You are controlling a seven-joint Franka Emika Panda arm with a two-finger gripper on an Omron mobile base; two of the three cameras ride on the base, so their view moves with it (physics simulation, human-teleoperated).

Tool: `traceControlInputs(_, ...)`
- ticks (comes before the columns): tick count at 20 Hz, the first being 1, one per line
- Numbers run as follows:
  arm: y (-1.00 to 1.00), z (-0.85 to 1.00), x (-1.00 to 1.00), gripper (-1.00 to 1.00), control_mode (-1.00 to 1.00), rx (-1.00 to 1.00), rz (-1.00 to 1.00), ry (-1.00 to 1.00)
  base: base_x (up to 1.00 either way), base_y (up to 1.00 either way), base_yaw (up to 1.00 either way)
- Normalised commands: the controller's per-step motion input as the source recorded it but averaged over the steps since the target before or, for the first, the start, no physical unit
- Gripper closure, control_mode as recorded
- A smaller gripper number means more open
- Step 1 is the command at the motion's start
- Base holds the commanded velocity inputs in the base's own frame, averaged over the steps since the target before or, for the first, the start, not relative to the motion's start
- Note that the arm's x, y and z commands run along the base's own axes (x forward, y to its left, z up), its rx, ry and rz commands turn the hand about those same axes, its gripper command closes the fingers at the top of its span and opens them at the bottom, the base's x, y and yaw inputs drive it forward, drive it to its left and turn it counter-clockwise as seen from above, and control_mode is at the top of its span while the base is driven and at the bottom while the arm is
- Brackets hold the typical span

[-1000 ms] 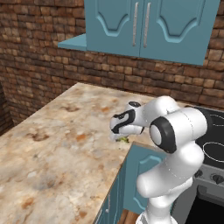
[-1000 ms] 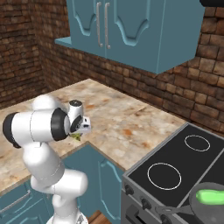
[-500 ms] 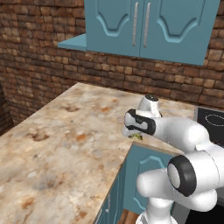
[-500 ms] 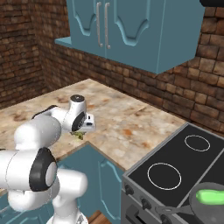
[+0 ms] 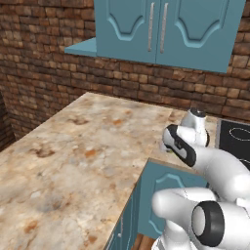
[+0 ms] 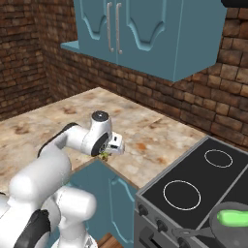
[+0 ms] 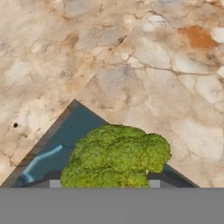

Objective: Put the corn and broccoli in the pan. Then turn on the front center burner and set the heat to medium.

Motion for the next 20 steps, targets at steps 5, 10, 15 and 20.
traceControlInputs(5, -1.00, 0.15, -0.33, 1.00, -1.00, 0.00, -0.36, 0.01, 0.00, 0.00, 0.00)
traceControlInputs(10, -1.00, 0.07, -0.31, 1.00, -1.00, 0.00, -0.41, 0.10, 0.00, 0.00, 0.00)
traceControlInputs(15, -1.00, 0.10, -0.31, 1.00, -1.00, 0.00, -0.41, 0.12, 0.00, 0.00, 0.00)
traceControlInputs(20, -1.00, 0.17, -0.36, 1.00, -1.00, 0.00, -0.42, 0.11, 0.00, 0.00, 0.00)
